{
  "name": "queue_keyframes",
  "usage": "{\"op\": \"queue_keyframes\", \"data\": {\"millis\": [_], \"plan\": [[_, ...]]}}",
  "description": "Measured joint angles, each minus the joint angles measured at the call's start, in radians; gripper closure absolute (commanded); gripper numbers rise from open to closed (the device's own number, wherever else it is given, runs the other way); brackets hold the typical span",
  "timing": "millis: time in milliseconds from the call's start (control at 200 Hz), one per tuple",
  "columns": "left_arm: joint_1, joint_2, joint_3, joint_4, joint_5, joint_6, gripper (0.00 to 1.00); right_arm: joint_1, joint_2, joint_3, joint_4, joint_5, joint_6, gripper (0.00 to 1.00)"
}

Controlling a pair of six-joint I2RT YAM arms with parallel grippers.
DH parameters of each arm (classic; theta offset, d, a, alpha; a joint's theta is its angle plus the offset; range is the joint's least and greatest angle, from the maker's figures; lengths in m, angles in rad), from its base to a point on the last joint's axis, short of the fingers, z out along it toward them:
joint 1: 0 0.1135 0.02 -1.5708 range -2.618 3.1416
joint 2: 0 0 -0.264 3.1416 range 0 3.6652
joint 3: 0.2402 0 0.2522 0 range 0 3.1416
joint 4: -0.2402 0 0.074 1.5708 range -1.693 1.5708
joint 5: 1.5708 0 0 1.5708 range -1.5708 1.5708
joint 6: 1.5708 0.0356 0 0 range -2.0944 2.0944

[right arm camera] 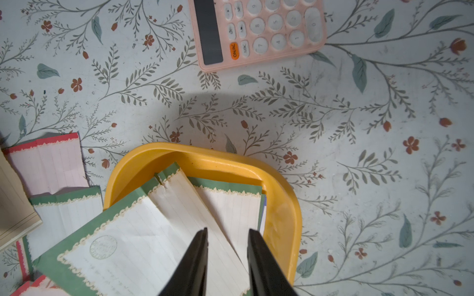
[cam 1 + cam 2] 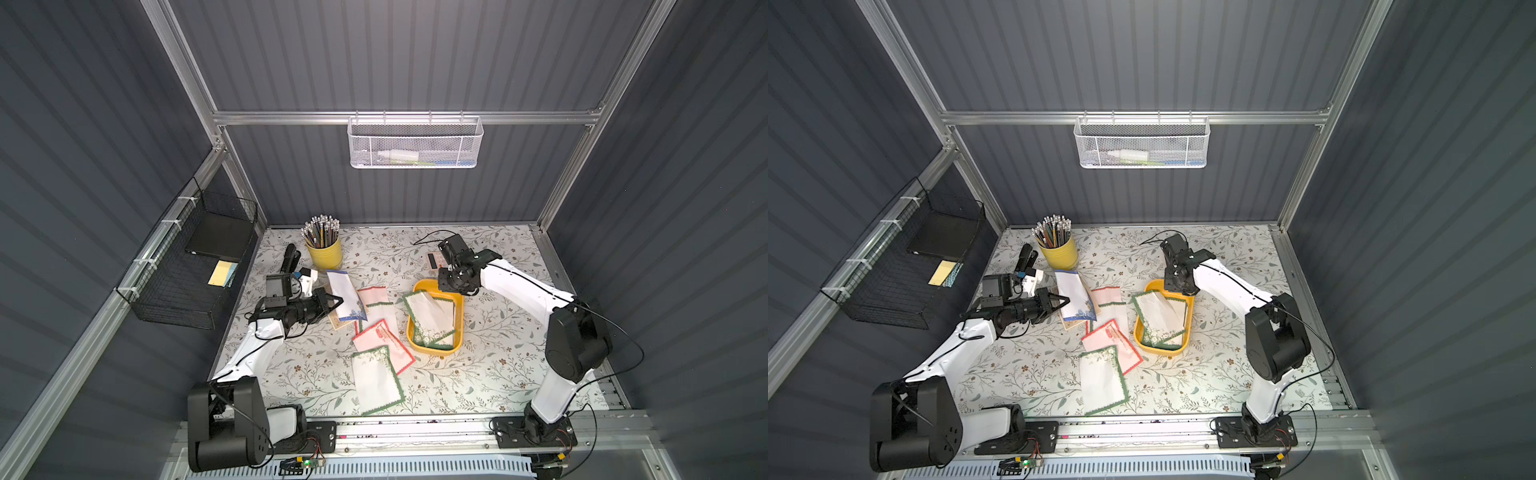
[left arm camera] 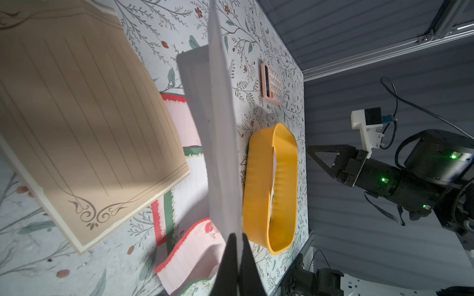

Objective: Take out the stationery paper from the storage box
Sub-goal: Place the stationery paper at the center of the board.

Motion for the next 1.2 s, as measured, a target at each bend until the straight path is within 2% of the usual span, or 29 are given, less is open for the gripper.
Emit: {"op": "queue_keyframes", "data": {"millis": [420,640,760,1036,1201], "plan": [[0.092,0.064,-0.064,0.052,0.103,0.010,0.92,0.000,0.023,-0.001,0.000,-0.010,0.000,0.68],[0.114,0.113,-0.082,0.050,0.109,0.048,0.78,0.000,0.043,-0.001,0.000,-0.021,0.000,0.68],[0.114,0.124,-0.082,0.039,0.105,0.064,0.64,0.000,0.043,-0.001,0.000,-0.025,0.000,0.67],[0.114,0.124,-0.042,-0.053,0.001,0.111,0.40,0.000,0.043,-0.001,0.001,-0.027,0.000,0.65],[0.114,0.124,0.037,-0.150,-0.143,0.127,0.32,0.000,0.043,-0.001,0.001,-0.028,0.000,0.65]]}}
